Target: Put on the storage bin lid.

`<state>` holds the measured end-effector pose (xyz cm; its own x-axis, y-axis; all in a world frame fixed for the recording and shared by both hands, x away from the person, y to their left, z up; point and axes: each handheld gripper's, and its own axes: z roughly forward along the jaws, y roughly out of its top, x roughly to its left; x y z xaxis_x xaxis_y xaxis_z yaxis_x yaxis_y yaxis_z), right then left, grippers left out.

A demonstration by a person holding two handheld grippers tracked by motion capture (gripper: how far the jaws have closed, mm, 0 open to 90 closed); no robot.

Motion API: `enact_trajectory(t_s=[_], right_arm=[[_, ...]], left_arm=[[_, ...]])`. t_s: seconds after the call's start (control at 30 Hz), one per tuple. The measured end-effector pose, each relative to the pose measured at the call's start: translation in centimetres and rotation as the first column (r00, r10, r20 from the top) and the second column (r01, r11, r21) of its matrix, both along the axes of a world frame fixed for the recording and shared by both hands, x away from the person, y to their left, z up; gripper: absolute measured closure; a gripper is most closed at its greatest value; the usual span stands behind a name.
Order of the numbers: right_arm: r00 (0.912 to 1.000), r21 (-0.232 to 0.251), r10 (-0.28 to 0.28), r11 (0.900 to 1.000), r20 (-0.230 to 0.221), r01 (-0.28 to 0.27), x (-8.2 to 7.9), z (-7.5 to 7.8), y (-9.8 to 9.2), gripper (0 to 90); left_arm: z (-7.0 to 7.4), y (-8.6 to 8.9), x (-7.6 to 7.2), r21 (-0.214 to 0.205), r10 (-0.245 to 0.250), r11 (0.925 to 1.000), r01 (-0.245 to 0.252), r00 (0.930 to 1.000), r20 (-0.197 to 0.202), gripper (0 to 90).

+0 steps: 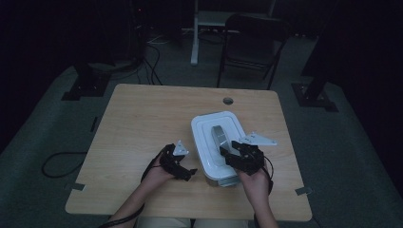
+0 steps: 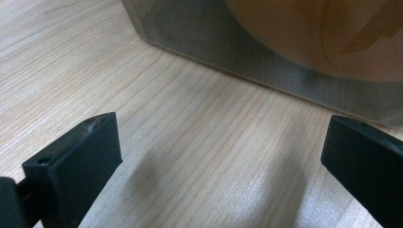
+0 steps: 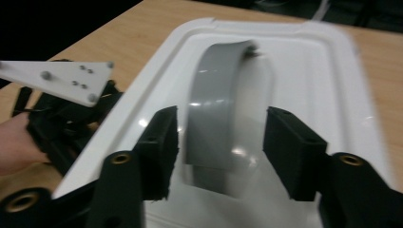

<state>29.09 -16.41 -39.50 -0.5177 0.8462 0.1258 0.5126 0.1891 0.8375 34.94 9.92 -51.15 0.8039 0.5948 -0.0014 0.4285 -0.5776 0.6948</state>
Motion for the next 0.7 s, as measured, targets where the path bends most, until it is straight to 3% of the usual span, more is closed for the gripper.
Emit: enact_trajectory(t_s=[0.1, 0.2, 0.23, 0.4, 0.53, 0.57, 0.6, 0.7], right_arm=[[0.9993, 0.029, -0.032, 0.9991, 0.019, 0.031, 0.2, 0.2, -1.7, 36.7], [0.9978, 0.037, -0.059, 0.9976, 0.031, 0.058, 0.3, 0.3, -2.5, 35.5], [0.9935, 0.031, -0.098, 0.9948, 0.056, 0.097, 0.5, 0.4, -3.5, 34.3], [0.9828, 0.004, -0.157, 0.9875, 0.096, 0.158, 1.1, 0.2, -5.2, 29.5], [0.9751, 0.027, -0.204, 0.9790, 0.088, 0.202, 1.8, -0.2, -7.1, 22.6], [0.9752, 0.031, -0.204, 0.9789, 0.086, 0.202, 1.9, -0.4, -7.6, 16.7], [0.9699, 0.038, -0.224, 0.9744, 0.095, 0.222, 2.1, -0.8, -8.3, 14.9], [0.9671, 0.033, -0.237, 0.9716, 0.093, 0.234, 2.2, -1.3, -9.0, 13.5]], left_arm=[[0.1, 0.0, 0.0, -0.012, 0.000, 0.9999, 0.000, 1.0000, 0.001, 0.2], [0.1, 0.0, 0.0, -0.012, 0.000, 0.9999, 0.000, 1.0000, 0.000, 0.2], [0.1, 0.1, 0.1, -0.011, 0.001, 0.9999, -0.001, 1.0000, -0.001, 0.2], [0.3, 0.1, 0.2, -0.020, 0.004, 0.9998, -0.004, 1.0000, -0.001, 0.2], [0.4, 0.0, 0.2, -0.019, 0.000, 0.9998, 0.000, 1.0000, -0.004, 0.2], [0.4, 0.0, 0.2, -0.017, -0.001, 0.9999, 0.001, 1.0000, -0.006, 0.2], [0.4, -0.1, 0.2, -0.024, -0.001, 0.9997, 0.001, 1.0000, -0.006, 0.2], [0.5, -0.1, 0.2, -0.028, -0.003, 0.9996, 0.002, 1.0000, -0.009, 0.2]])
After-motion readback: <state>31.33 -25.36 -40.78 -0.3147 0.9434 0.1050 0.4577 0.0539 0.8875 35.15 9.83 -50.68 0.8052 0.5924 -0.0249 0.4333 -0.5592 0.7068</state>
